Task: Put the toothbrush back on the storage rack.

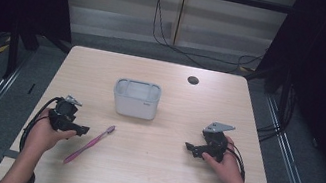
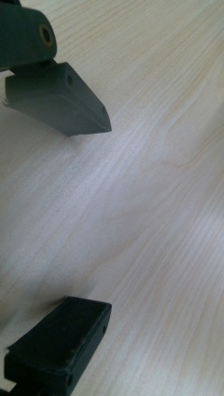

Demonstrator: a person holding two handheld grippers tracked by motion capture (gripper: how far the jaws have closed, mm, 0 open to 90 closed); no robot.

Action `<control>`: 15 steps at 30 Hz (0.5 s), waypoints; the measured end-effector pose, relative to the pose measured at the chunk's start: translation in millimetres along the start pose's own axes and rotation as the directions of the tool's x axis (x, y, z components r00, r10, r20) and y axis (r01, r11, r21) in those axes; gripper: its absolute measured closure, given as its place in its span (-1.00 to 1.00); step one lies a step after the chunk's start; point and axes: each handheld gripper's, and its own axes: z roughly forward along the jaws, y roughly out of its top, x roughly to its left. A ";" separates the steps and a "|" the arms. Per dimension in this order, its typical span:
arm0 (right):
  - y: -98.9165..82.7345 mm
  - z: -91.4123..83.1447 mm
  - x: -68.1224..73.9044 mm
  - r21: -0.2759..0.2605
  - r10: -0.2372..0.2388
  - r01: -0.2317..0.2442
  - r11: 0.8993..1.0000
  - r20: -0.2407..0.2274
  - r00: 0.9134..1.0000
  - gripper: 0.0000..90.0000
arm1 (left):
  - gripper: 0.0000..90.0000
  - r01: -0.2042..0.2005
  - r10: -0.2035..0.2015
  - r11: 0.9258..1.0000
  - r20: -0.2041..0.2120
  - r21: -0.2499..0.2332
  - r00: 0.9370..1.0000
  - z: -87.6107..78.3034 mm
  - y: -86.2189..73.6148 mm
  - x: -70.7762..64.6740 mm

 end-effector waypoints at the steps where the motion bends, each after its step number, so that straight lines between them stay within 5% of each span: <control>1: 0.0 0.0 0.0 0.000 0.000 0.000 1.000 0.000 1.000 -0.75 | -0.34 -0.001 0.001 1.000 0.004 0.001 1.000 -0.1 0.8 -0.6; 15: 0.0 0.0 0.0 0.000 0.000 0.000 1.000 0.000 1.000 -0.75 | -0.31 -0.045 0.044 0.998 0.040 0.031 0.998 -2.8 16.9 -14.6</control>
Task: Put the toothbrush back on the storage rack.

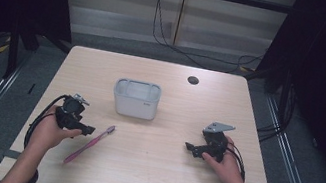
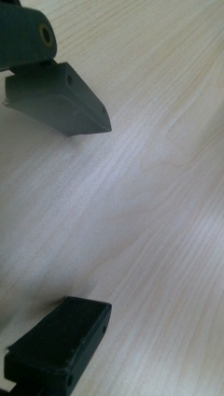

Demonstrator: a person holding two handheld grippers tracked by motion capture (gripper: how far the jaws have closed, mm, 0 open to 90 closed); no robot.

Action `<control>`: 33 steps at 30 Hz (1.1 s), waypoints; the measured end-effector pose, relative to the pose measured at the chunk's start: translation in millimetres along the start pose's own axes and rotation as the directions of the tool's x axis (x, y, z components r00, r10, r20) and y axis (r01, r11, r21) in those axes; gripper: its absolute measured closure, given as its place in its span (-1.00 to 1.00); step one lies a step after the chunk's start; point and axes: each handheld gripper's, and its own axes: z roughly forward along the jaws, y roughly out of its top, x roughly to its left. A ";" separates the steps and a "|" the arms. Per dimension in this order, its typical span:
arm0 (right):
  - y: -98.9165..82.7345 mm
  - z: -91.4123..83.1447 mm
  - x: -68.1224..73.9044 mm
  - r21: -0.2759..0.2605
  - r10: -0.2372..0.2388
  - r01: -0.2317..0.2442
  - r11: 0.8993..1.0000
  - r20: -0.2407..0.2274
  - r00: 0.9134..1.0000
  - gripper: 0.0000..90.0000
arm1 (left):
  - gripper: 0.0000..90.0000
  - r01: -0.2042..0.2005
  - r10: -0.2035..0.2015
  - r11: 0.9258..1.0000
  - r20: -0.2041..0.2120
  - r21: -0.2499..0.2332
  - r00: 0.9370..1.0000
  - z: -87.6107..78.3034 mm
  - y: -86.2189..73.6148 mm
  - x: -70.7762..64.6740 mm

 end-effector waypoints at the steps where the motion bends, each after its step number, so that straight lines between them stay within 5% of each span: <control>1: 0.0 0.0 0.0 0.000 0.000 0.000 1.000 0.000 1.000 -0.75 | -0.31 -0.005 0.005 1.000 -0.001 0.007 1.000 0.1 1.0 -0.5; 33: 0.0 0.0 0.0 0.000 0.000 0.000 1.000 0.000 1.000 -0.75 | -0.01 -0.064 0.057 0.990 0.060 0.123 0.997 20.5 19.7 -22.2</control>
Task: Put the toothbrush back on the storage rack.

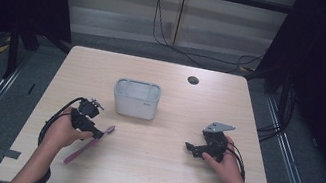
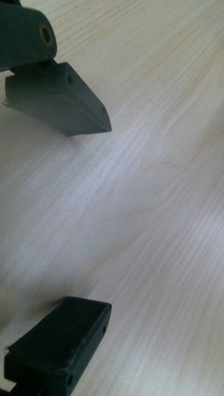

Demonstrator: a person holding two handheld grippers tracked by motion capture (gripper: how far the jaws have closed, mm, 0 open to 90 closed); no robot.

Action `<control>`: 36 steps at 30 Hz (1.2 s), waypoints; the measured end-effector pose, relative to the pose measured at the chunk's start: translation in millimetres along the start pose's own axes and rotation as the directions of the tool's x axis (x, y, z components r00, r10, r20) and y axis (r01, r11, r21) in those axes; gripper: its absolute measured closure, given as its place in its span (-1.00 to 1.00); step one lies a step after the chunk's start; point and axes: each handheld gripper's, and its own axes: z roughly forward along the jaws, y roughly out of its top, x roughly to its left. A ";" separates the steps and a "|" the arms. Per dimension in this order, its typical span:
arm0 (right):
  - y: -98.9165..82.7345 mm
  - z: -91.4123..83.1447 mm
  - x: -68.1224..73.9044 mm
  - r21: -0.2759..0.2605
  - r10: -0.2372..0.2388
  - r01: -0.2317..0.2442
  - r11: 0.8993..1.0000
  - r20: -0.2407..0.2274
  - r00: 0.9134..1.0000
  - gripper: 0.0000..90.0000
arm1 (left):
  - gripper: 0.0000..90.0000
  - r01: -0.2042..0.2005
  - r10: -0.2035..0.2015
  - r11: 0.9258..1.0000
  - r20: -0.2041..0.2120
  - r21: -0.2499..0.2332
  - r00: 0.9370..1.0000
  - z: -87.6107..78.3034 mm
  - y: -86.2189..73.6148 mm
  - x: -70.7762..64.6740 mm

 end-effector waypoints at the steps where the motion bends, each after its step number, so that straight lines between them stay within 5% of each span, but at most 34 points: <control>1: 0.0 0.0 0.0 0.000 0.000 0.000 1.000 0.000 1.000 -0.75 | 0.01 -0.002 0.002 1.000 0.001 0.001 1.000 0.7 0.6 -0.5; 36: 0.0 0.0 0.0 0.000 0.000 0.000 1.000 0.000 1.000 -0.75 | 0.40 -0.063 0.063 0.993 0.005 0.096 0.998 18.7 16.3 -11.1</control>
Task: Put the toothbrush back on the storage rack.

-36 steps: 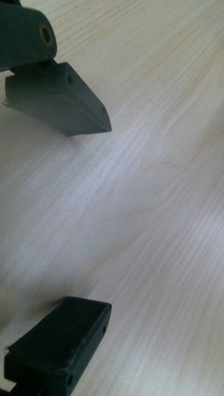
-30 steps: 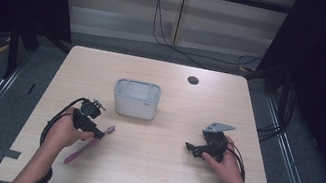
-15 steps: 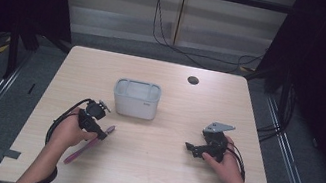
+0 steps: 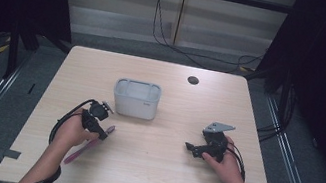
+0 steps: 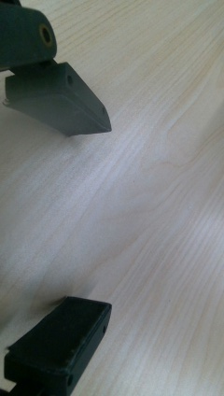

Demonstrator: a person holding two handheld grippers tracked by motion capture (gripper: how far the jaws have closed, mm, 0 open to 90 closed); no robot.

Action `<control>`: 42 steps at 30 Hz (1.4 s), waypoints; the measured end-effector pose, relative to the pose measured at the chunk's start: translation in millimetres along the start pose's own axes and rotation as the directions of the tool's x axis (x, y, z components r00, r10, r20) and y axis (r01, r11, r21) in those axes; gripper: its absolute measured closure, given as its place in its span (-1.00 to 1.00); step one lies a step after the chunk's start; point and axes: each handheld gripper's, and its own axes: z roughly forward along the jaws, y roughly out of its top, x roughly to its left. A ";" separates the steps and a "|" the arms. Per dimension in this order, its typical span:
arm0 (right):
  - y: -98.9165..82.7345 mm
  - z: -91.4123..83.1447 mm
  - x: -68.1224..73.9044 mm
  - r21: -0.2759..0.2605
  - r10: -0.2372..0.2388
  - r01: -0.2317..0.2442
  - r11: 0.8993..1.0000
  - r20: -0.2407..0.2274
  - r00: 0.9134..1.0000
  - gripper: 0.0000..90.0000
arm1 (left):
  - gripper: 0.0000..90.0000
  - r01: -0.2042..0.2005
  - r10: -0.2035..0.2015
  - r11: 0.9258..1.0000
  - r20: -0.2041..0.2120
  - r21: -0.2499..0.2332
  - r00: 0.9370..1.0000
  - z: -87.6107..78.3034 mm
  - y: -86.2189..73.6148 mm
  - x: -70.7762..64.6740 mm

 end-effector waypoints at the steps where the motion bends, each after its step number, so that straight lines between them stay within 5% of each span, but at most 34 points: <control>1: 0.0 0.0 0.0 0.000 0.000 0.000 1.000 0.000 1.000 -0.75 | 0.40 -0.003 0.003 1.000 -0.003 0.003 1.000 0.2 0.2 0.1; 14: 0.0 0.0 0.0 0.000 0.000 0.000 1.000 -0.001 1.000 -0.75 | 0.82 -0.001 0.001 0.999 -0.004 0.033 1.000 -0.9 4.3 -0.8; 20: 0.0 -0.1 -0.1 0.001 0.001 -0.001 1.000 -0.001 1.000 -0.75 | 0.86 0.018 -0.018 0.999 0.000 0.031 1.000 -4.1 5.8 0.0; 31: 0.0 -0.1 0.0 0.001 0.002 -0.002 1.000 -0.001 1.000 -0.75 | 0.87 0.059 -0.058 0.996 0.012 -0.073 0.998 -26.1 4.8 4.6; 42: 0.0 0.0 -0.1 0.000 0.001 -0.001 1.000 -0.001 1.000 -0.75 | 0.87 0.098 -0.093 0.980 0.033 -0.173 0.995 -47.8 5.2 7.9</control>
